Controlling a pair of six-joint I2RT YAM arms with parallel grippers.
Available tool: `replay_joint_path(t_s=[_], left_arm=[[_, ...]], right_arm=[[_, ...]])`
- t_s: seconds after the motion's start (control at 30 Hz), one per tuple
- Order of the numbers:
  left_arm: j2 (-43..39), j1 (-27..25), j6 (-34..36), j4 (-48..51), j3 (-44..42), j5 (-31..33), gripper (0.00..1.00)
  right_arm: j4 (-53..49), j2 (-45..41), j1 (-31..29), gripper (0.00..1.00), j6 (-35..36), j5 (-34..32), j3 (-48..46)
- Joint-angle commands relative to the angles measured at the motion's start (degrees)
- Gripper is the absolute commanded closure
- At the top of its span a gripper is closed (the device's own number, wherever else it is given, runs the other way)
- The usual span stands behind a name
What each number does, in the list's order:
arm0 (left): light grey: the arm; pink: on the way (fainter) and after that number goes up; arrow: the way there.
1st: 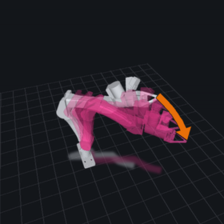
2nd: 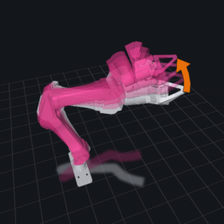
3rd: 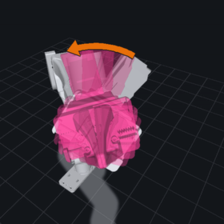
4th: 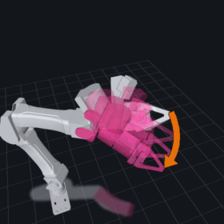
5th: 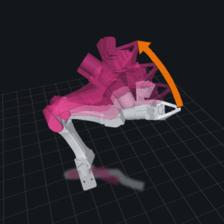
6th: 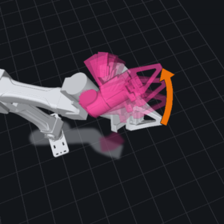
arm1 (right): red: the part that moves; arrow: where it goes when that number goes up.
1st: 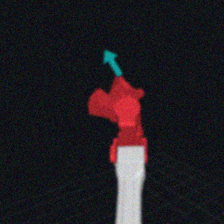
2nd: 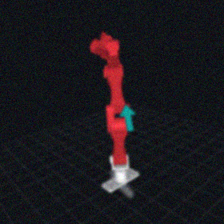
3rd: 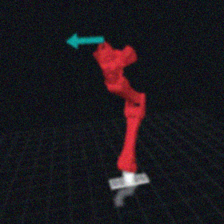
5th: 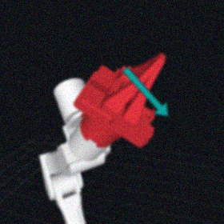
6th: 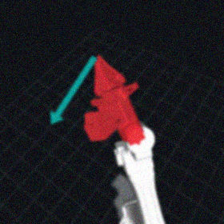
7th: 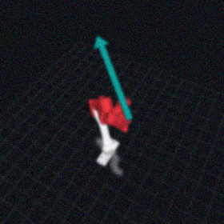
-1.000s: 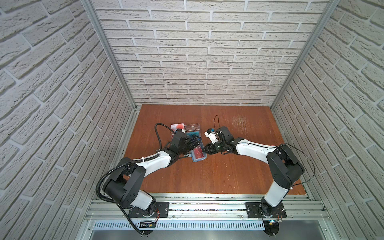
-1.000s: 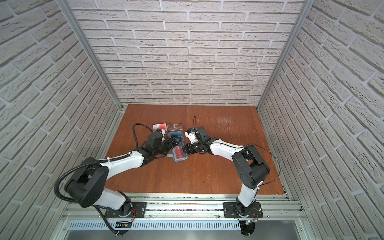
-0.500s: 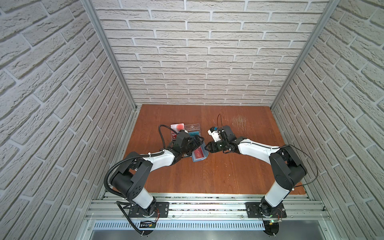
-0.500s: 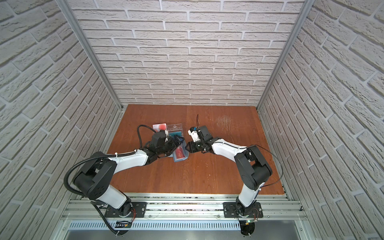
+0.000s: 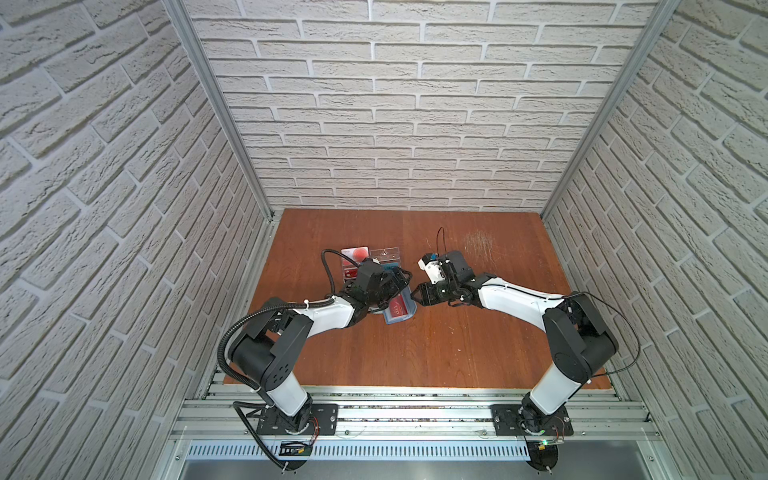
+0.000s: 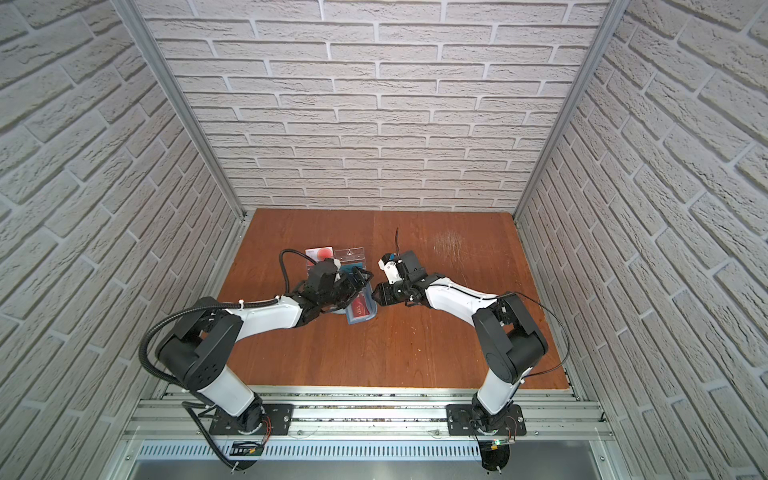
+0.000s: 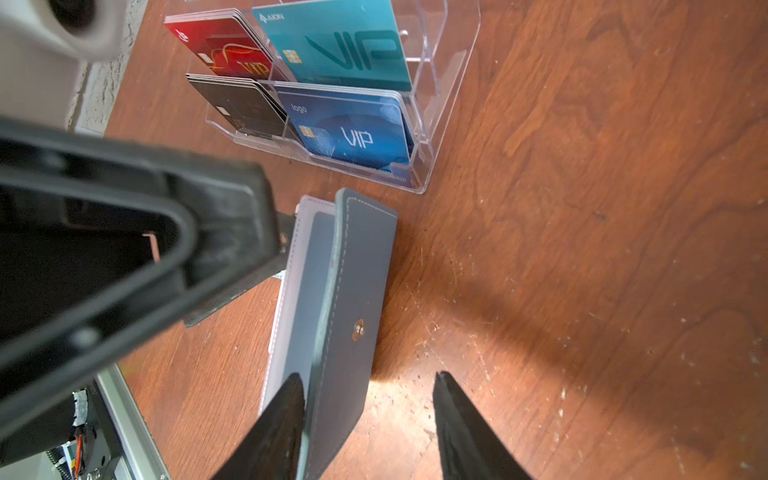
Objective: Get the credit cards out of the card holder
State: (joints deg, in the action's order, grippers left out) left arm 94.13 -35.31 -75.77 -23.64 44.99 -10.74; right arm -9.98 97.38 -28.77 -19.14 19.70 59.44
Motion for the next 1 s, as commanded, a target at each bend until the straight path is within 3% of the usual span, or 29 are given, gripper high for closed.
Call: replay_joint_path(t_s=[0.0, 0.17, 0.33, 0.47, 0.97], left_arm=[[1.32, -0.79, -0.43, -2.86, 2.25, 0.9, 0.02], [2.84, -1.59, -0.68, -2.85, 3.92, 0.99, 0.02], [3.76, -1.76, -0.83, -3.31, 4.74, 1.32, 0.02], [4.91, -1.69, -1.03, -3.35, 5.89, 1.47, 0.02], [9.06, -1.77, -1.42, -2.12, 11.42, 0.86, 0.02]], right_arm=[[-0.79, -1.17, 0.67, 0.46, -0.17, -1.49, 0.29], [-0.84, -1.74, 2.44, 0.4, -1.55, -2.12, -0.53], [-1.48, -3.31, 4.82, 0.24, -3.47, -5.3, -1.94], [-1.66, -4.46, 6.59, 0.18, -4.49, -5.43, -2.91], [0.95, -5.49, 7.07, 0.14, -4.95, 0.65, -3.79]])
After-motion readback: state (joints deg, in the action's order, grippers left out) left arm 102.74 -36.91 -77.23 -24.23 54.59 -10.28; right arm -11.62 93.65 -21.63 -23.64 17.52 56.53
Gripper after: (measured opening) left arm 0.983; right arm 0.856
